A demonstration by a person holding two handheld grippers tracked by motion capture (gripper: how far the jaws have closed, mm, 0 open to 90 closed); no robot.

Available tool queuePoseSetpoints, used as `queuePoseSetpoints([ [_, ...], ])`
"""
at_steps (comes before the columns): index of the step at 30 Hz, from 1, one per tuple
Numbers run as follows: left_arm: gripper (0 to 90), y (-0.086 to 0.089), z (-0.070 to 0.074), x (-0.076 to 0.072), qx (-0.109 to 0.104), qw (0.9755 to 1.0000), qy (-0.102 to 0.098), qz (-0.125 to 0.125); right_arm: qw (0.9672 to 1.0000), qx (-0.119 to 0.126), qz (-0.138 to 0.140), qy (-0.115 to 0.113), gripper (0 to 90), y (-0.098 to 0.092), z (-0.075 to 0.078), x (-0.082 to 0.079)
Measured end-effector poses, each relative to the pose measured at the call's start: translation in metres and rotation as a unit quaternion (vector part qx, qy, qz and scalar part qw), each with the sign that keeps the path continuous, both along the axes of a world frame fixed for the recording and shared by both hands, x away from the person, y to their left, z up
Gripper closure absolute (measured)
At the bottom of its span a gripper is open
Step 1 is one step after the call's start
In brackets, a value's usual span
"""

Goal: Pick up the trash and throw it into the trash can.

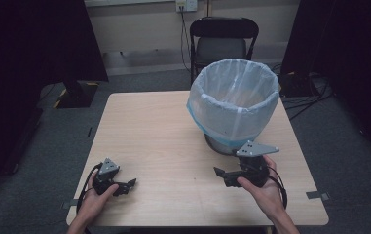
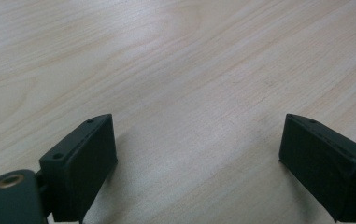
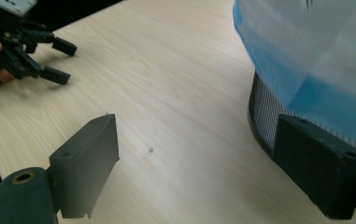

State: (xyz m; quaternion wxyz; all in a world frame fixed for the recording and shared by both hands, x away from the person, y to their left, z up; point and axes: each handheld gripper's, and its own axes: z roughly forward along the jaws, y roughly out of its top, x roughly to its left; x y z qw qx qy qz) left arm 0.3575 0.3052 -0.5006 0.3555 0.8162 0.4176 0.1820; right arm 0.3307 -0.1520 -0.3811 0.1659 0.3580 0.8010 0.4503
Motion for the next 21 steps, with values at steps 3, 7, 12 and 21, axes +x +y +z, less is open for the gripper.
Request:
queuePoseSetpoints([
  [3, 10.6, 0.0, 0.0, 0.0, 0.001, 1.0, 0.0, 0.002, 0.9999, -0.003, -0.008, 0.011, 14.0, -0.004, -0.016, 0.001],
  [7, 10.6, 0.0, 0.0, 0.0, 0.002, 1.0, 0.0, 0.002, 0.9994, -0.005, -0.021, 0.025, 14.2, -0.008, -0.036, 0.003],
  [12, 10.4, -0.001, 0.0, 0.0, 0.004, 1.0, -0.001, 0.003, 0.9981, -0.02, -0.039, 0.043, 14.5, -0.01, -0.062, 0.003],
  [21, 9.5, -0.001, 0.0, 0.0, -0.001, 1.0, 0.002, 0.005, 0.9947, -0.047, -0.071, 0.058, 15.3, -0.014, -0.096, 0.009],
])
